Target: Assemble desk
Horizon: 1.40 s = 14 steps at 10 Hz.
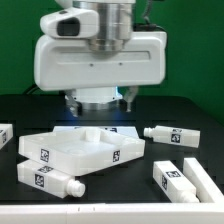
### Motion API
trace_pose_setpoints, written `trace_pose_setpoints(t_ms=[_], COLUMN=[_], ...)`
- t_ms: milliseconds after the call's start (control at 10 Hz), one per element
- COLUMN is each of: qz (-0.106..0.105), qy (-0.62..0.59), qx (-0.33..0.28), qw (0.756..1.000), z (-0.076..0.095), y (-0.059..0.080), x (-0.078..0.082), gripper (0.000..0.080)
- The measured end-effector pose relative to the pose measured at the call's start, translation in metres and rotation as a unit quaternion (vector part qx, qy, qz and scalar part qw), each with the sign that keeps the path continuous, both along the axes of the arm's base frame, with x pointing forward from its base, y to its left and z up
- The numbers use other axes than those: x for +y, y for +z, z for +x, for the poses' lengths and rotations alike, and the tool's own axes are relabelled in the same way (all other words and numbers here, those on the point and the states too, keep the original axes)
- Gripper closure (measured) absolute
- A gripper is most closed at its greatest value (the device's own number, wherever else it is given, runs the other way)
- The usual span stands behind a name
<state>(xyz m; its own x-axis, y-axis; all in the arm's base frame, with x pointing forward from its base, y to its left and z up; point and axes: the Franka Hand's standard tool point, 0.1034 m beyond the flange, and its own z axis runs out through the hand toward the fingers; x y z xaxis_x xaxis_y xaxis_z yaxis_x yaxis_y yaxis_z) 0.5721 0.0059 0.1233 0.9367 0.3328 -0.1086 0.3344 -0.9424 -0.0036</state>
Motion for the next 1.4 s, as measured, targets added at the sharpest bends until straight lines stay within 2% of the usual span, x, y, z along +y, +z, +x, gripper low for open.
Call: trace_pose_setpoints(t_ms=[100,400,500,600,800,900,1000,1300,1400], qz=[-0.005,-0.003,-0.004,-0.004,0.003,0.01,0.014,0.013,0.016], qy=[0.025,0.023,0.027,0.035,0.057,0.055,0.031,0.034,0.049], qx=[-0.008,-0.008,-0.008,-0.012,-0.042,-0.067,-0.067,-0.068,-0.105], qw=[1.0,1.0,1.0,0.999,0.998,0.996,0.997,0.997,0.993], z=[0.015,0.013,0.014,0.023,0.043,0.042,0.031,0.034,0.027], y=[0.004,0.001,0.0,-0.005,-0.023,-0.035,-0.041,-0.04,-0.048], x=[0.015,0.013,0.013,0.019,0.05,0.062,0.057,0.058,0.066], gripper=[0.015,0.015,0.015,0.015,0.015,0.015,0.015,0.015,0.015])
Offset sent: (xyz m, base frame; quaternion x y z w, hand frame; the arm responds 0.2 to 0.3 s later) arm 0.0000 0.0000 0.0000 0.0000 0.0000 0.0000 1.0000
